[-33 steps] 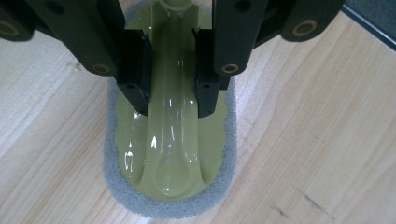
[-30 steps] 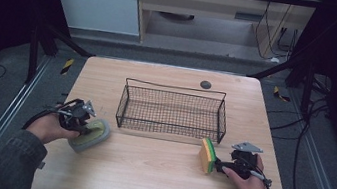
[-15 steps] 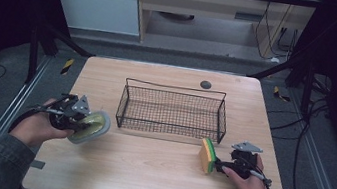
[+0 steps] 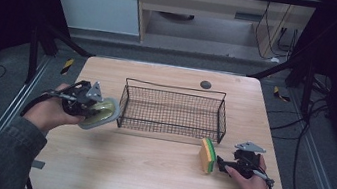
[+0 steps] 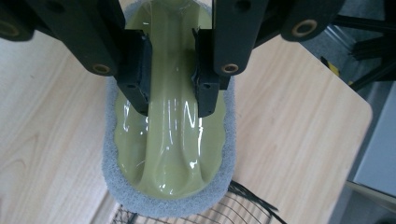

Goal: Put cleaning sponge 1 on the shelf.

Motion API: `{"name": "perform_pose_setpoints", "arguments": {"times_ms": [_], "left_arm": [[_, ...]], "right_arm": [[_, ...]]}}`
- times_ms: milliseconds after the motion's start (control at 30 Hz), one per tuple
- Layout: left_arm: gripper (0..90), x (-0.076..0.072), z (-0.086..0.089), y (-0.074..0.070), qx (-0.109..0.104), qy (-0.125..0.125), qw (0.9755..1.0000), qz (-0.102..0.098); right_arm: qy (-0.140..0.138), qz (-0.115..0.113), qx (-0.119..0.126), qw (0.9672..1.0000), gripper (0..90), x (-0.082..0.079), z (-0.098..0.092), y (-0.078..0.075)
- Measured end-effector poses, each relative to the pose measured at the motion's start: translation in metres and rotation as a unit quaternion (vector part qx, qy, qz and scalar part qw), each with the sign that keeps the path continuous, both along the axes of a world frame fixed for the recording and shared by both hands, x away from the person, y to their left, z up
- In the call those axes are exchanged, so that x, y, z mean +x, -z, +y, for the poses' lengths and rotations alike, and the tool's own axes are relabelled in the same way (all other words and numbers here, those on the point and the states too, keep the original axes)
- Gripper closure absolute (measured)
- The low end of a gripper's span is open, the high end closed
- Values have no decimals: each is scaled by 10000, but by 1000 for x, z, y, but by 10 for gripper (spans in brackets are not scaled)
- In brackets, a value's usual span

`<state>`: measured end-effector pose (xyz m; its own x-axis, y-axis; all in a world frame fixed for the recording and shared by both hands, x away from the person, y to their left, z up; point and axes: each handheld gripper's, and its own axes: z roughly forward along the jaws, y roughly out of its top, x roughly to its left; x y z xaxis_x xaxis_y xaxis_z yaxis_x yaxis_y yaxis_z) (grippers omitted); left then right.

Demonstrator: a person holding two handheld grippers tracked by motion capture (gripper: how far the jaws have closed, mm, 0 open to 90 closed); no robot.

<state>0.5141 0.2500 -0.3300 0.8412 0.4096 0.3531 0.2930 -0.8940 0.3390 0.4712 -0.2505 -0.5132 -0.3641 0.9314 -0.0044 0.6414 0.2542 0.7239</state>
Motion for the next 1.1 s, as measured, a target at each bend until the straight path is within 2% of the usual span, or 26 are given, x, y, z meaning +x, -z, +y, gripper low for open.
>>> {"name": "perform_pose_setpoints", "arguments": {"times_ms": [67,167,333,367,467,700,900,1100], "left_arm": [[710,3,-3,-3,55,40,10000,-21],[710,14,-13,-11,-31,111,9999,-89],[711,25,-22,-14,35,163,9998,-113],[711,28,-25,-15,47,165,9997,-171],[711,30,-30,-13,73,206,9993,-303],[710,35,-39,-12,21,251,9990,-370],[710,41,-55,-11,92,320,9984,-467],[711,46,-66,-13,72,398,9976,-568]], "right_arm": [[7,0,13,10000,11,0,0,0],[92,-2,-18,10000,10,-2,-2,0],[202,-18,-6,9998,10,-4,-5,0],[222,0,-11,9998,10,-5,-6,0],[237,-3,-19,9997,10,-6,-6,0],[245,1,-9,9997,10,-6,-6,0],[231,1,-21,9997,10,-6,-6,0],[232,2,-12,9997,10,-6,-6,0]]}}
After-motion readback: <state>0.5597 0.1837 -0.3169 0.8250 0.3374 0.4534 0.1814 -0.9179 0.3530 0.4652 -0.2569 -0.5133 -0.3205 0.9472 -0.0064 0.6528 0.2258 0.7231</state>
